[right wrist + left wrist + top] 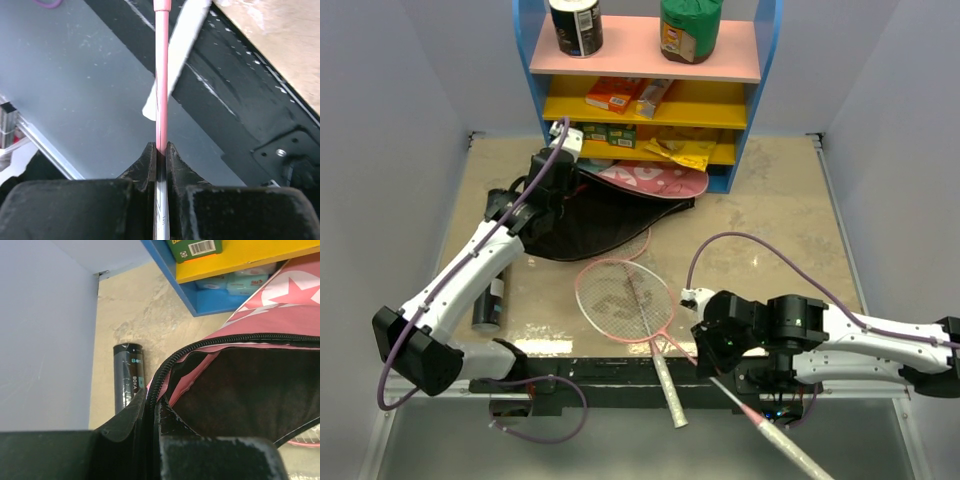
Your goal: Pack up the badminton gear
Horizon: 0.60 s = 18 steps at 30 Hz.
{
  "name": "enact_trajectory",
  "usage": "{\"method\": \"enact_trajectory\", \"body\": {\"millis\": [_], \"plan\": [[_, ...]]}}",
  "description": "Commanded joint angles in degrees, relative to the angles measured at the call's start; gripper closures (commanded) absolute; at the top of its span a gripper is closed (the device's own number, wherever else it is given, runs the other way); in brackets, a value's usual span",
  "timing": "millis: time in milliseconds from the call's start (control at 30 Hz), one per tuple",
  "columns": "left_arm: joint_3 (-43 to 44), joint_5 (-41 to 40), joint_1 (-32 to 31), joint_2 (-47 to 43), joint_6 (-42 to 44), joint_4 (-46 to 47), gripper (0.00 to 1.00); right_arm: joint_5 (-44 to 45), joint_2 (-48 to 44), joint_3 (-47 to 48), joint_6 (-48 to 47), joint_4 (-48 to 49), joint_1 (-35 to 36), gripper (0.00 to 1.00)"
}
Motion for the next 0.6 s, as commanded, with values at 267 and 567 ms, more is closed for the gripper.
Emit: {"method": "enact_trajectory", "body": {"millis": [267, 567], "plan": [[-6.8, 12.2, 1.5, -6.4, -7.5, -3.9, 1.0, 10.3, -1.5, 5.4, 3.3, 0.2, 0.2, 1.0], [-9.9, 20.3, 1.2, -11.9, -8.8, -6.5, 1.0, 18.5, 12.7, 6.9, 3.4, 11.3, -0.6, 1.0]]}}
